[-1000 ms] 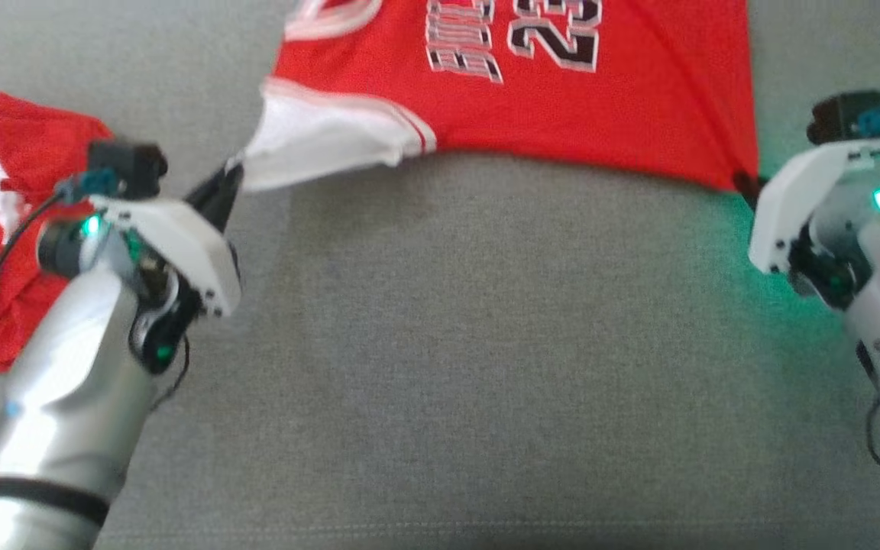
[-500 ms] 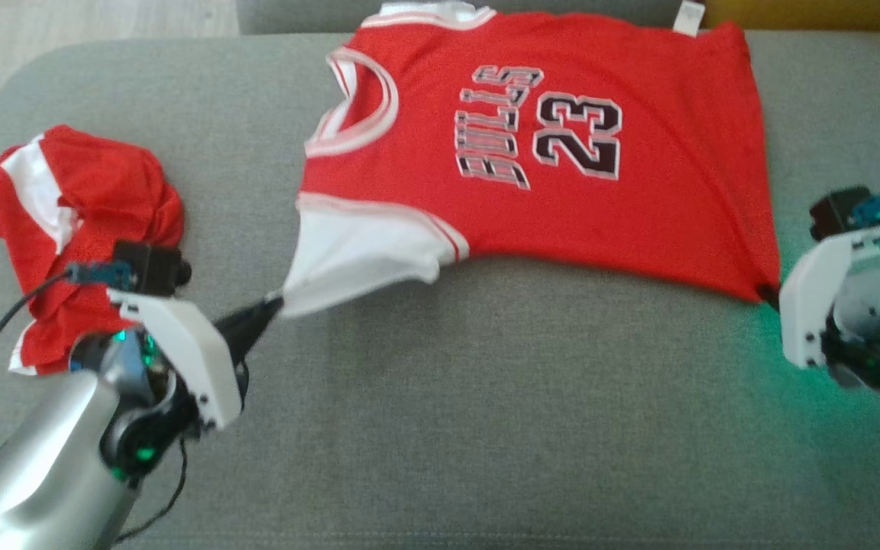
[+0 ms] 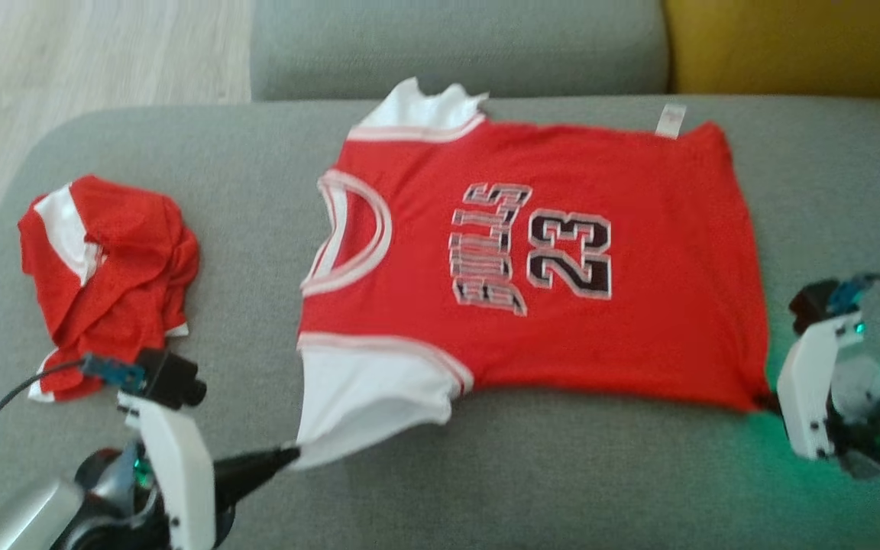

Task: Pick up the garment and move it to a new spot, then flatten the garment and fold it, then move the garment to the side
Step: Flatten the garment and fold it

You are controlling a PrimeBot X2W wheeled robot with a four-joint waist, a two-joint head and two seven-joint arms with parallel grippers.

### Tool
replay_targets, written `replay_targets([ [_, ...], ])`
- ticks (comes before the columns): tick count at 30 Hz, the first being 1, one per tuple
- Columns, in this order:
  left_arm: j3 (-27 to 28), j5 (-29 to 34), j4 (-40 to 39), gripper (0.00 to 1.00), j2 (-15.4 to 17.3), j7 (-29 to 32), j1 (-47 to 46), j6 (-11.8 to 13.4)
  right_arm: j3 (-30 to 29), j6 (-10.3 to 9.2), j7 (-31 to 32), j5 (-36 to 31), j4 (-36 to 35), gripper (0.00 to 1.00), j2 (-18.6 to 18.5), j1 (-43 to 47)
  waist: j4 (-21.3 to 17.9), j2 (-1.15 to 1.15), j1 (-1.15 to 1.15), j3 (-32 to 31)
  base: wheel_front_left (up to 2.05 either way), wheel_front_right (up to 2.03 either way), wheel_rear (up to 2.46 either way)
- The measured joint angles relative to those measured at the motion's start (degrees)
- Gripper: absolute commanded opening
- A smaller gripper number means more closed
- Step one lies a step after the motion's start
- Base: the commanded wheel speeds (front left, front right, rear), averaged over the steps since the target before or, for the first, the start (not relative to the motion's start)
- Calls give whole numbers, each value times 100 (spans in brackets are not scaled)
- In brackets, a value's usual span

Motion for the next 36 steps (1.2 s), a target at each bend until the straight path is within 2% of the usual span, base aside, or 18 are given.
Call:
replay_targets([
  [8, -31, -521, -682, 0, 461, 580, 387, 71, 125, 0, 761, 550, -553, 0, -380, 331, -131, 0, 0, -232, 0, 0, 0],
  [15, -53, -646, -1001, 0, 776, 793, 685, 159, 196, 0, 1094, 602, -1034, 0, -651, 566, -190, 0, 0, -252, 0, 0, 0],
  [23, 160, -526, -1047, 0, 782, 642, 396, 205, -112, 0, 1093, 512, -1093, 0, -601, 550, -282, 0, 0, -135, 0, 0, 0],
  [28, 164, -32, -876, 0, 756, 641, -195, 300, -337, 0, 1092, 382, -995, 0, -401, 410, -340, 0, 0, -67, 0, 0, 0],
  [36, 162, 289, -422, 0, 255, 546, -1179, 302, -570, 0, 1087, 112, -871, 0, -146, 17, -448, 0, 0, 103, 0, 0, 0],
])
